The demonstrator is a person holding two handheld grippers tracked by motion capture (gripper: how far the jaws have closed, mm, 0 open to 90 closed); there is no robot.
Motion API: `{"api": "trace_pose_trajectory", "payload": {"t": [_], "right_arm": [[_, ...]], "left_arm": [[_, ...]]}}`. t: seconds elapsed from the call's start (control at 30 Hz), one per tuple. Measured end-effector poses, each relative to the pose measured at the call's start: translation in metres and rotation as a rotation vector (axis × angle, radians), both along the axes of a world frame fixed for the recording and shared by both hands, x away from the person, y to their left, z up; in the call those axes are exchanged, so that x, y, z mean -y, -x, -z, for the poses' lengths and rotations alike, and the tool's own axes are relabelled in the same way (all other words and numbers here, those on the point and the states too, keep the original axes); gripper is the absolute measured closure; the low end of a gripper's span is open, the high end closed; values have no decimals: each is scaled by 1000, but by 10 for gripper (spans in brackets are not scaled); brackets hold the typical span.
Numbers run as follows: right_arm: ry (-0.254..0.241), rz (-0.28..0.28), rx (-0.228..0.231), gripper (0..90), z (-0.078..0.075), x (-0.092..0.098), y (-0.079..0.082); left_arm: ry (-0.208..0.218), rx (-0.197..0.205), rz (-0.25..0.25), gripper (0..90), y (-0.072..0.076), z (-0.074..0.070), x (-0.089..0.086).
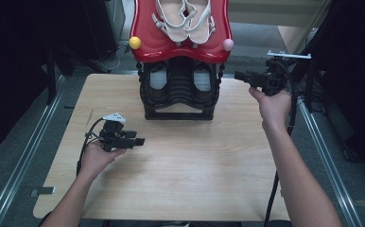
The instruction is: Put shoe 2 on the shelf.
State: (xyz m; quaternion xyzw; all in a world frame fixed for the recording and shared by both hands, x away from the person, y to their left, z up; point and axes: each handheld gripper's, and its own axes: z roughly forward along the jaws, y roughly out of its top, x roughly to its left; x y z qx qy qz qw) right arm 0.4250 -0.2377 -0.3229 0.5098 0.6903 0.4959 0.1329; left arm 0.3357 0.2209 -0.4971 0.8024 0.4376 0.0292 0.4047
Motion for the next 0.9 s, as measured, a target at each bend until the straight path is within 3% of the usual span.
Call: {"api": "trace_pose_trajectory", "payload": {"t": [0.9], "right_arm": [[6, -145, -48, 451, 100, -32, 63]], "left_arm": [[-9, -6, 1, 422, 0, 0, 0]]}}
